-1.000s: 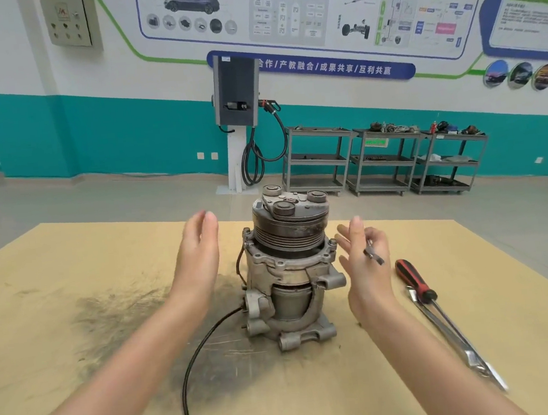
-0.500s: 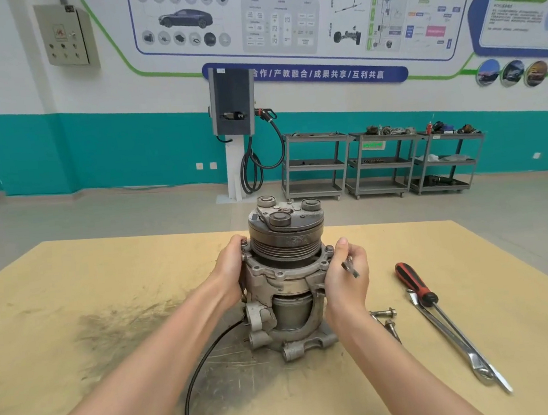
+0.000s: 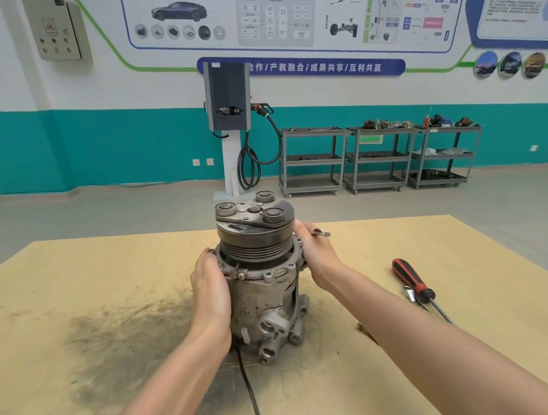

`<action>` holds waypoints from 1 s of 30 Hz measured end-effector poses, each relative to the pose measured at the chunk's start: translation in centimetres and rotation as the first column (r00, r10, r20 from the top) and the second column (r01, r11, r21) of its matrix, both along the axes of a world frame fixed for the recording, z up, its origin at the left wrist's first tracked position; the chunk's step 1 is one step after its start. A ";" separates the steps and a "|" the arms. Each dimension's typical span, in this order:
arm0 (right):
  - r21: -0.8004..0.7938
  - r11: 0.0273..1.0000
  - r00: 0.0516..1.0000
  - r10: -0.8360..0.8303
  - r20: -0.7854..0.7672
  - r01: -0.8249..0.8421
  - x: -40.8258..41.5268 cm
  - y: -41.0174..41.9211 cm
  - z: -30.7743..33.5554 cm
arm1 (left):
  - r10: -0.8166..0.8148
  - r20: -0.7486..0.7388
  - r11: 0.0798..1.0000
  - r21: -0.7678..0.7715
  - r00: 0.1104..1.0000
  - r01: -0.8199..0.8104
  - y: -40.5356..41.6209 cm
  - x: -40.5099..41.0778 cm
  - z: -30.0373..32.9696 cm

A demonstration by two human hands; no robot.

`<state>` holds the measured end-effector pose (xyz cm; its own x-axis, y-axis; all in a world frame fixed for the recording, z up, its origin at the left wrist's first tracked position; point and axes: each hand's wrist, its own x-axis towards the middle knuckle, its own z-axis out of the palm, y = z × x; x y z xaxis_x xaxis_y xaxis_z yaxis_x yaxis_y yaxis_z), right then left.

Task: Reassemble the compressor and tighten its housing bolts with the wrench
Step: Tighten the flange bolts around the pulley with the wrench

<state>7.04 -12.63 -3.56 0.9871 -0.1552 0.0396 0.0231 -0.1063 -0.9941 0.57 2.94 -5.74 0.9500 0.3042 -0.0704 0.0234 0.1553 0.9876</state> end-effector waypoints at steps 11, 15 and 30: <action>0.088 0.978 0.978 0.197 -0.060 -0.192 -1.8 -3.3 -0.7 | 0.069 0.036 0.997 -0.032 0.997 -0.068 1.4 0.6 -0.2; 0.161 0.961 0.974 0.224 0.013 -0.223 -3.1 -2.8 -1.5 | 0.059 0.078 0.983 -0.180 0.995 -0.044 0.8 0.5 0.1; 0.007 0.988 0.986 0.154 0.067 -0.155 -4.8 -2.8 -1.3 | 0.237 0.117 0.938 -0.284 0.964 -0.196 -1.1 -0.7 -0.7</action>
<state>2.25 -15.42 -4.86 0.9945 -0.0020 0.1044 0.1039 -0.0841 -0.9910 -0.11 1.83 -6.43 0.8691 0.4929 -0.0419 -0.1833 0.3994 0.8983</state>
